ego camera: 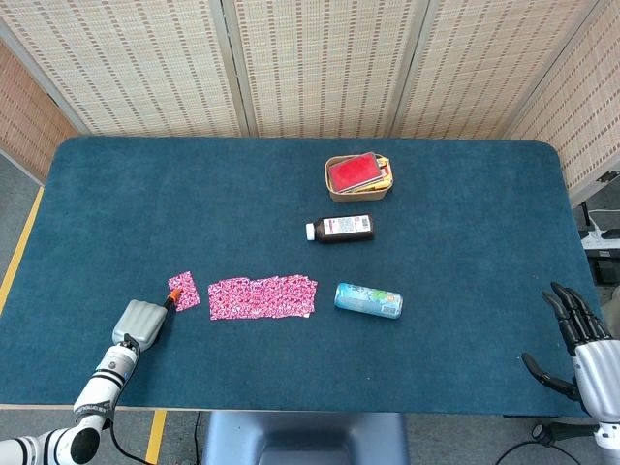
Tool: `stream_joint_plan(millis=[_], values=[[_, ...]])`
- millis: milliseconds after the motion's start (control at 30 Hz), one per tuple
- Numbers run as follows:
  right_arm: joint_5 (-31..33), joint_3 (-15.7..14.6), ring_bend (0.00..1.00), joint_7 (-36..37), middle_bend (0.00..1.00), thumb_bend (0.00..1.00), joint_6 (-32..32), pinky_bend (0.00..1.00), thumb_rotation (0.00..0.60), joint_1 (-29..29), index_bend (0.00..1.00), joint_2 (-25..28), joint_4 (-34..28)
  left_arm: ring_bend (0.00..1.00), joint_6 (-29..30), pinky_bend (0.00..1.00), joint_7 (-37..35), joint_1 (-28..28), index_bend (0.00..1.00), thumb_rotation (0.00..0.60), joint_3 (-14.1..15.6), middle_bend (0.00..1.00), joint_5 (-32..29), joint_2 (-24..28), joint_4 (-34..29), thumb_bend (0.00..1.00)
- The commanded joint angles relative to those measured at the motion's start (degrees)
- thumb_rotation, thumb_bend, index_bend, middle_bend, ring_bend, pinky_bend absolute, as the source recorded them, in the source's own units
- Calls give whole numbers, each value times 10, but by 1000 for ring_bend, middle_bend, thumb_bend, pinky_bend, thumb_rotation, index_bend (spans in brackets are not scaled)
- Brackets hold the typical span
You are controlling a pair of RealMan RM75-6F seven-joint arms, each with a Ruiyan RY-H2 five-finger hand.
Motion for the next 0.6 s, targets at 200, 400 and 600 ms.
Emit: stream_joint_plan(millis=[200, 400, 600], values=[[0, 0, 0, -1, 0, 188, 0, 210, 600, 0, 0, -1, 0, 713, 21, 680, 21, 4, 0, 600, -2, 708, -45, 4, 7, 894], [2, 0, 0, -3, 0, 188, -3, 210, 600, 1, 0, -1, -1, 715, 48, 683, 36, 5, 0, 600, -5, 710, -68, 7, -6, 897], [2, 0, 0, -3, 0, 188, -3, 210, 600, 1, 0, 0, -2, 714, 86, 683, -32, 17, 0, 600, 3, 710, 51, 19, -40, 896]])
